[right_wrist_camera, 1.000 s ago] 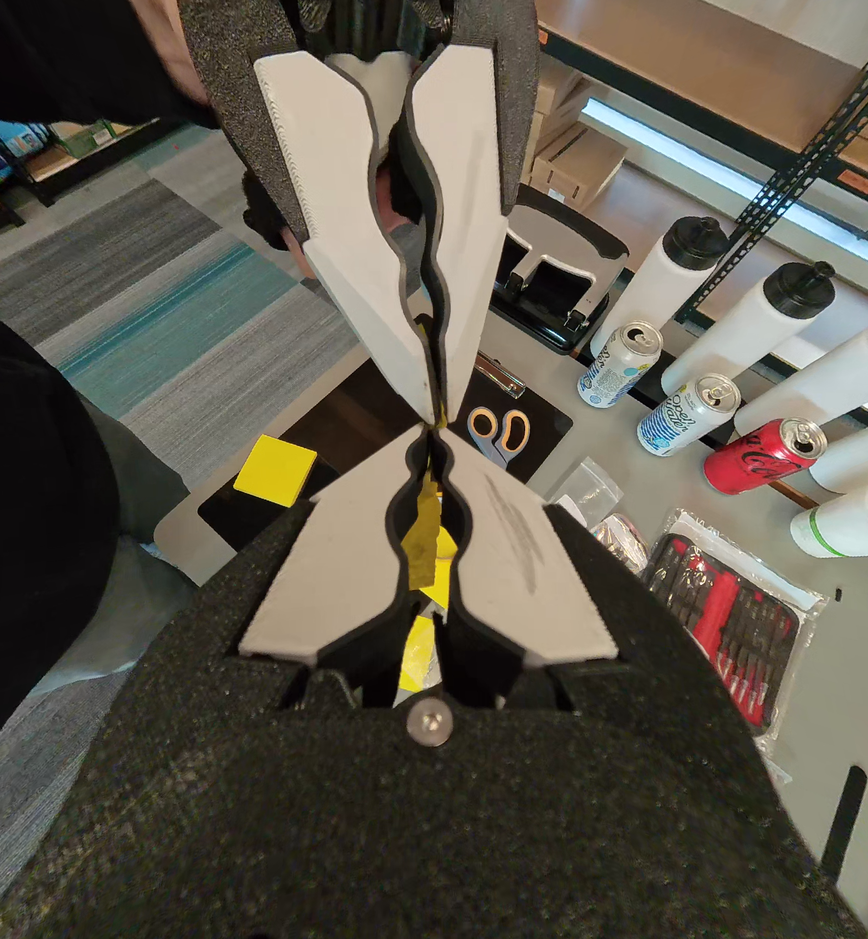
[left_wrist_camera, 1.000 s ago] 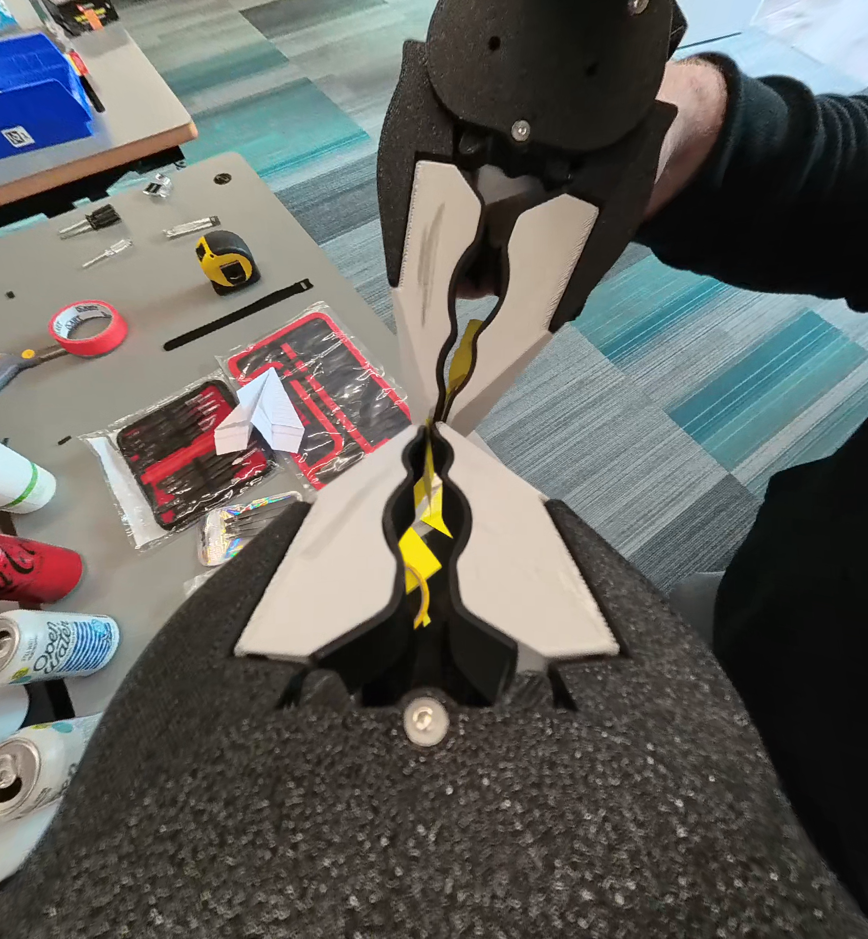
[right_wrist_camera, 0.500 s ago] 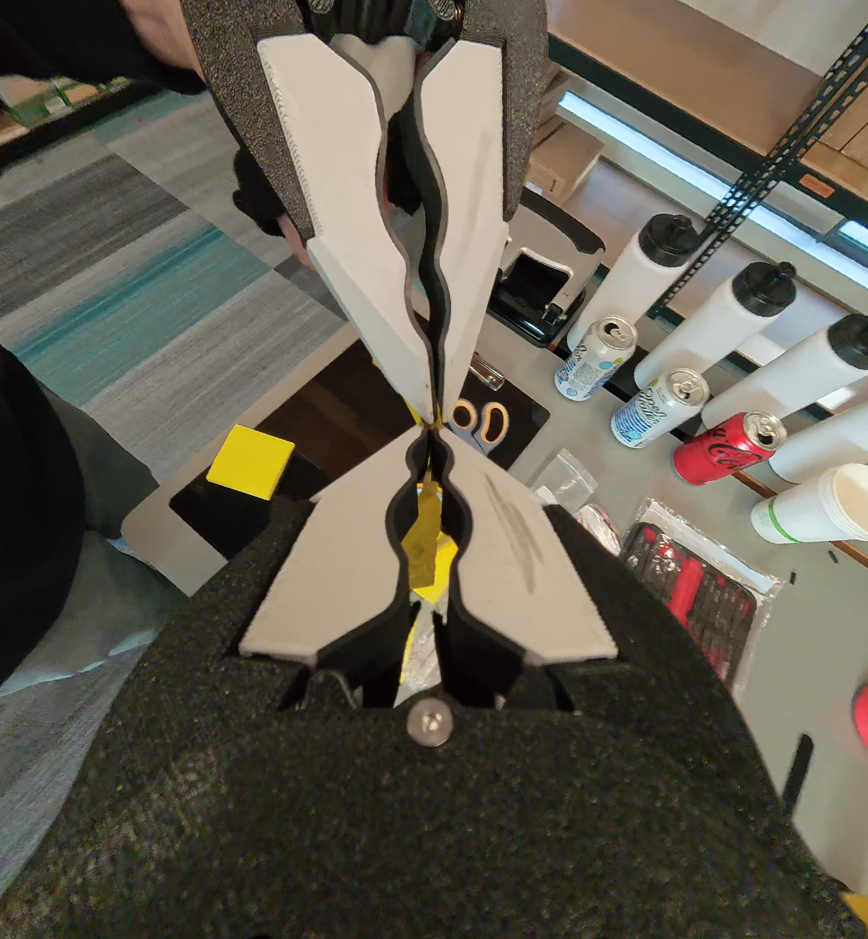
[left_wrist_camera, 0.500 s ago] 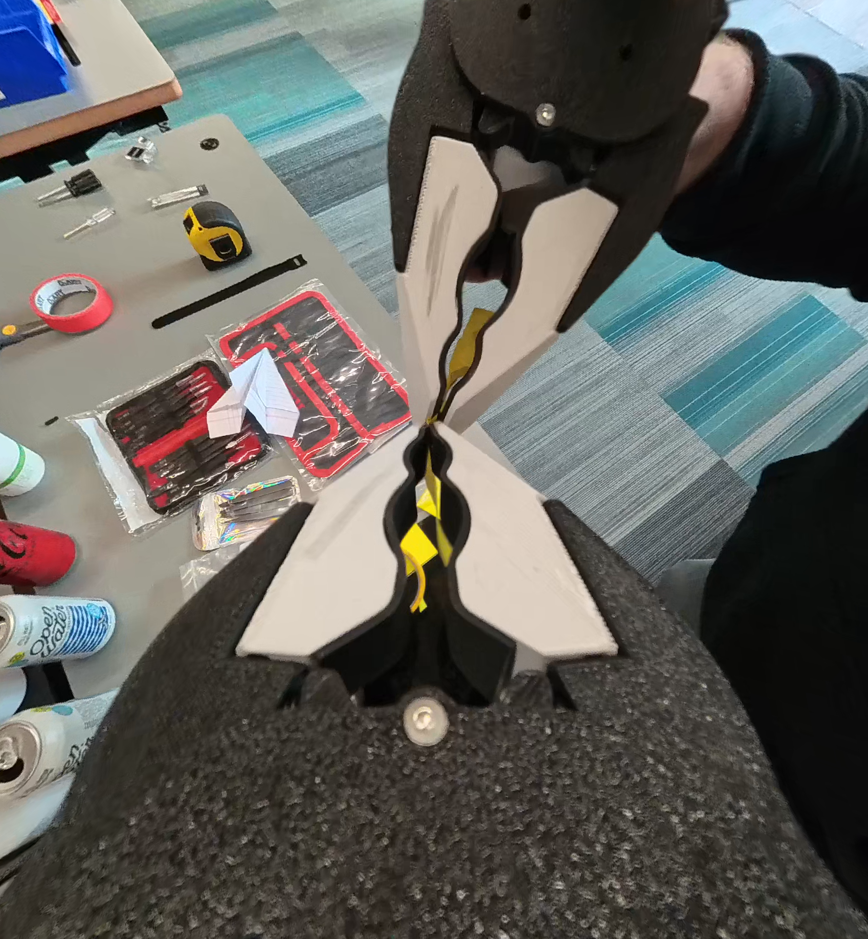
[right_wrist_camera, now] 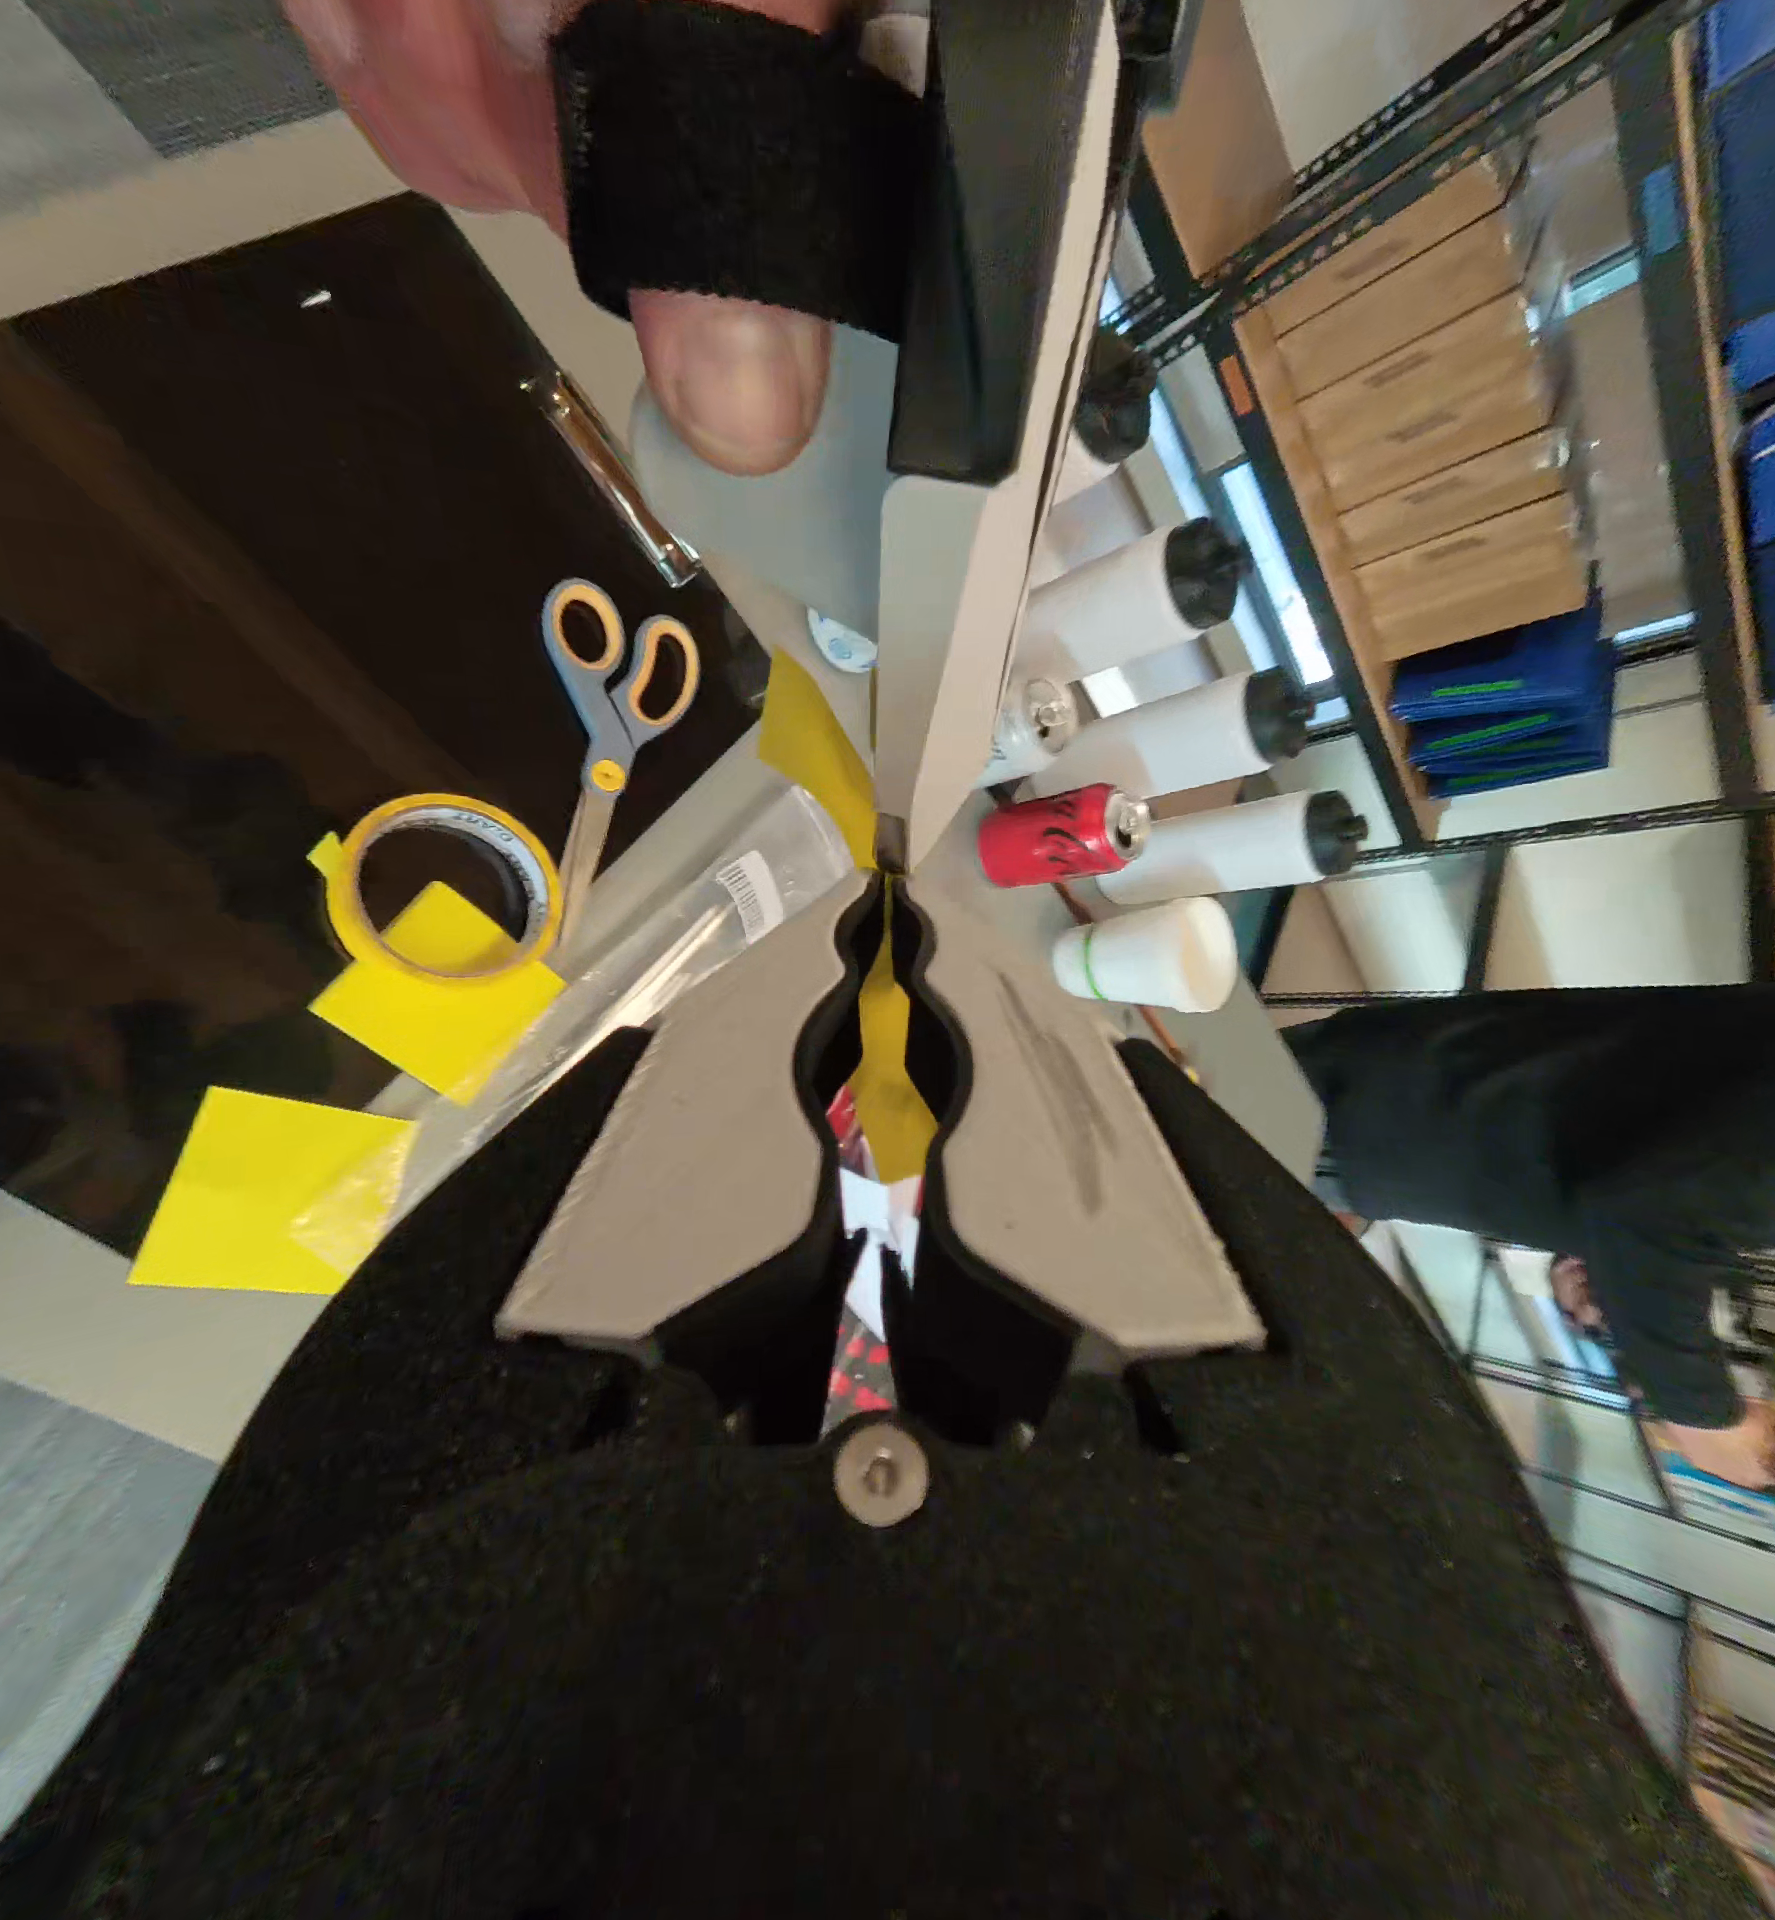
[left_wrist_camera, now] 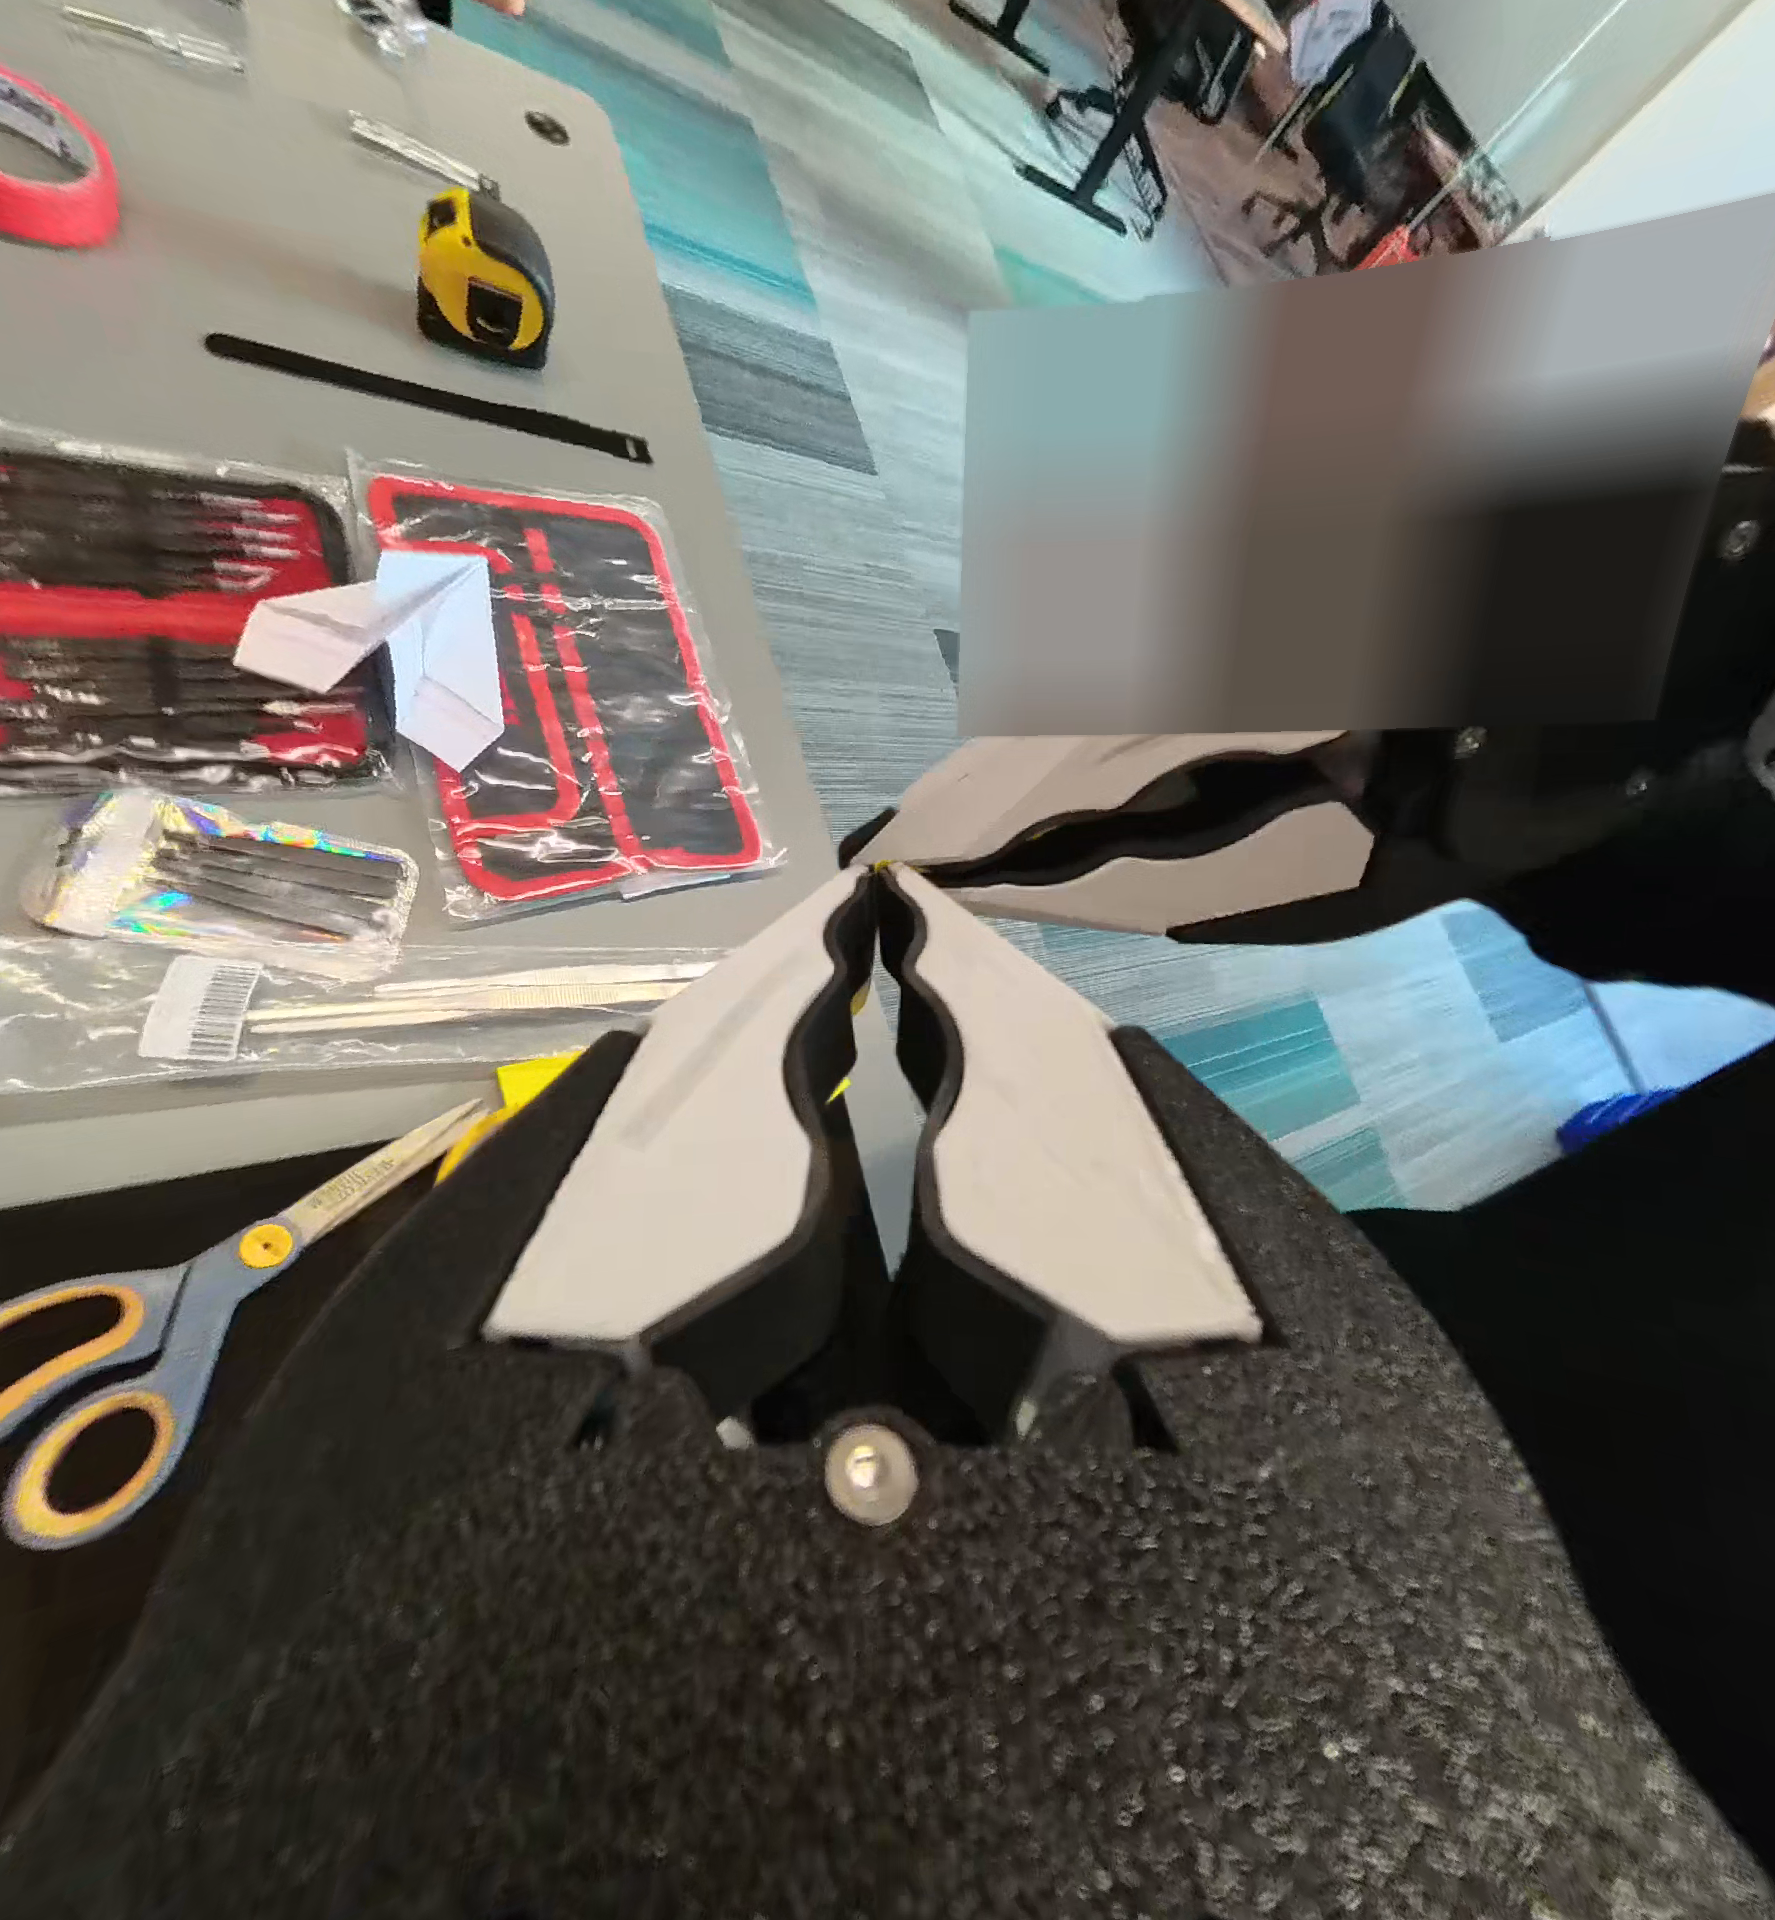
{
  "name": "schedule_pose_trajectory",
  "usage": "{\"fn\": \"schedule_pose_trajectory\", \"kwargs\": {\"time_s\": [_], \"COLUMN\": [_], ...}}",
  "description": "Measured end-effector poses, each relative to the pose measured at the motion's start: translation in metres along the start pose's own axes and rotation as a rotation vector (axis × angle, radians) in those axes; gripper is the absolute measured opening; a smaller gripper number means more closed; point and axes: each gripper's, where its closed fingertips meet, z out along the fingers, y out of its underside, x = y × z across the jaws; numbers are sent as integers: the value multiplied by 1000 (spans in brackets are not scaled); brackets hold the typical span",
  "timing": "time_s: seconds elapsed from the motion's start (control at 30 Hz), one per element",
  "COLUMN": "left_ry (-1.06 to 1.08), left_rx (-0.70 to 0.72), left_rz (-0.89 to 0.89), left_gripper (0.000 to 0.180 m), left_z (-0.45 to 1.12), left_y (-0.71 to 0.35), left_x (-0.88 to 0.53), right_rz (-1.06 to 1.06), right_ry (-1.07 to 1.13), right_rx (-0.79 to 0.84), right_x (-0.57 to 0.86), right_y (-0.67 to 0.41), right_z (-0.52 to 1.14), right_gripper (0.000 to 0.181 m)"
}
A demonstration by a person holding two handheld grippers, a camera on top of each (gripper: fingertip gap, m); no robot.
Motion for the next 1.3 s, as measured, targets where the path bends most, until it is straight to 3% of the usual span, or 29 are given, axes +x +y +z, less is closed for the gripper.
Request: {"fn": "schedule_pose_trajectory", "kwargs": {"time_s": [0.13, 0.2, 0.23, 0.3, 0.37, 0.43, 0.6, 0.93, 1.17, 1.3], "left_ry": [-60, -279, -247, -235, -190, -152, -2, 96, 69, 230], "left_rx": [30, 63, 94, 87, 185, 274, 374, 570, 501, 465], "left_rz": [-92, -208, -316, -253, -320, -315, -340, -491, -446, -380], "left_gripper": [0, 0, 0, 0, 0, 0, 0, 21, 56, 52], "left_z": [11, -2, -4, -3, -18, -27, -41, -57, -62, -48], "left_y": [13, 33, 39, 46, 36, 21, 1, 9, 29, 21], "left_x": [-27, -92, -102, -95, -95, -94, -74, -62, -67, -41], "right_rz": [3, 18, -19, 101, 231, 231, 616, 1018, 1180, 1223], "right_ry": [-12, -11, 23, -40, -35, -25, -185, -506, -613, -599], "right_rx": [-57, 112, 116, 58, 122, 131, 334, 573, 695, 704], "right_x": [-8, -17, -19, -29, -26, -23, -10, -19, -17, -13], "right_y": [11, -30, -29, 14, 21, 20, 31, 15, 0, -5], "right_z": [25, 3, 3, 15, -1, -10, -31, -22, -16, -16], "right_gripper": [0, 0, 0, 0, 0, 0, 0, 0, 0, 0]}}
